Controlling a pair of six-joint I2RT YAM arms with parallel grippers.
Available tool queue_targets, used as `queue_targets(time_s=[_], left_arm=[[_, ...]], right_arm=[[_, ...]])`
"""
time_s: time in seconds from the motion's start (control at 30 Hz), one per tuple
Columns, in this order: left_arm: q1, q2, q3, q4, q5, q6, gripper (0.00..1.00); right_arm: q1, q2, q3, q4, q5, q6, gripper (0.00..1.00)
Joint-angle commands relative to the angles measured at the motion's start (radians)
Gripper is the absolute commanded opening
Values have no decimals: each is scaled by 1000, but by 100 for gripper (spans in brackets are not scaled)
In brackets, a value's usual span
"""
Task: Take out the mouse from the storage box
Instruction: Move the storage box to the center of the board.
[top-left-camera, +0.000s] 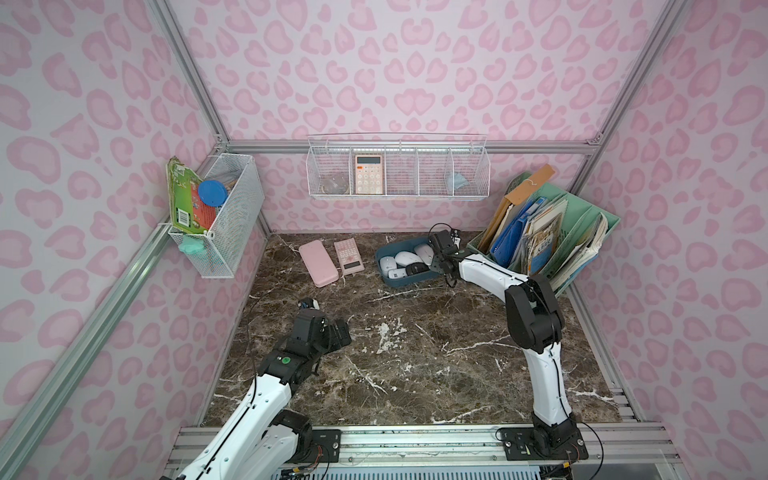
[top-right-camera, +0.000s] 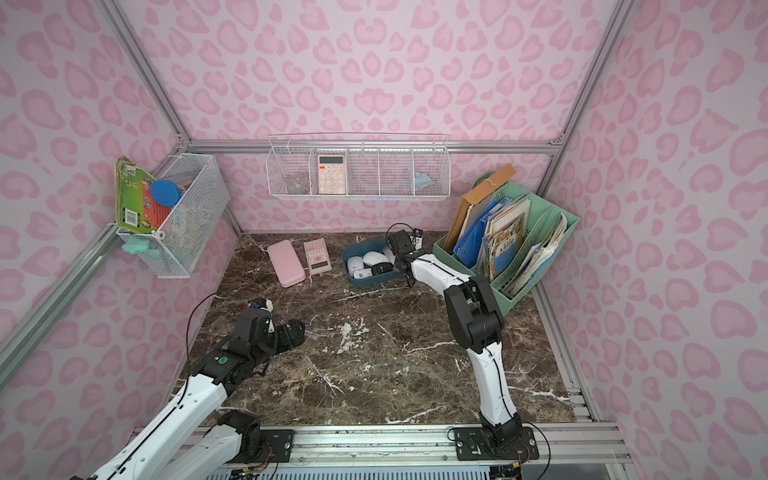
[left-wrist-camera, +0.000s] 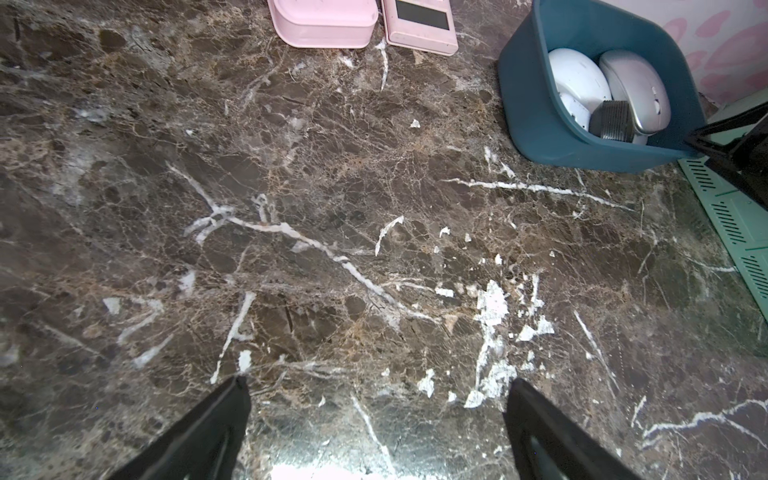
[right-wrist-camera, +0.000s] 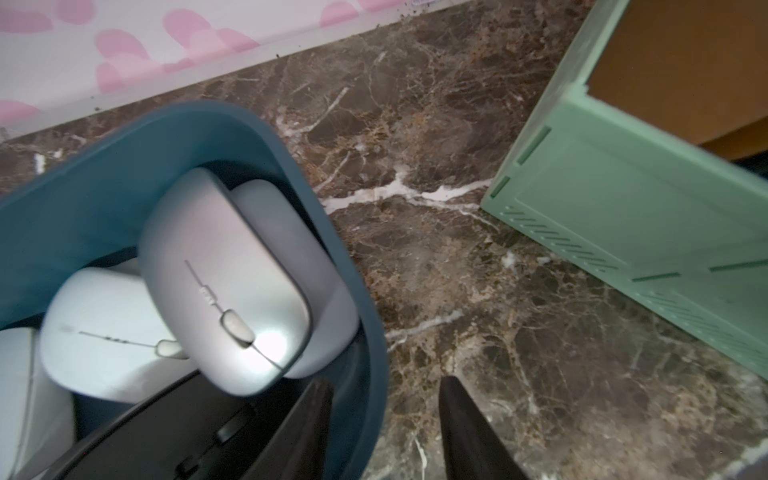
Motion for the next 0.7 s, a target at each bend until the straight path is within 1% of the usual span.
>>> queue_targets(time_s=[0.0,0.1,0.27,0.37,0.53,0.67], left_arm=[[-1,0,7,4,-8,3,99],[-1,5,8,4,-8,4,99],[0,5,7,4,-9,3,99],[0,9,7,7,-5,5,99],[0,22,8,11,-5,3,99],[0,34,3,23,-1,4,99]], right_arm=[[-4,25,47,-49,-7,-20,37],[-3,41,78,-76,0,-12,26],[13,33,79,-91,33,1,13],[21,25,75,-107,52,18,7],[33,-21,18,-98,54,46,4],[37,-89,-76,-69,45,81,1]])
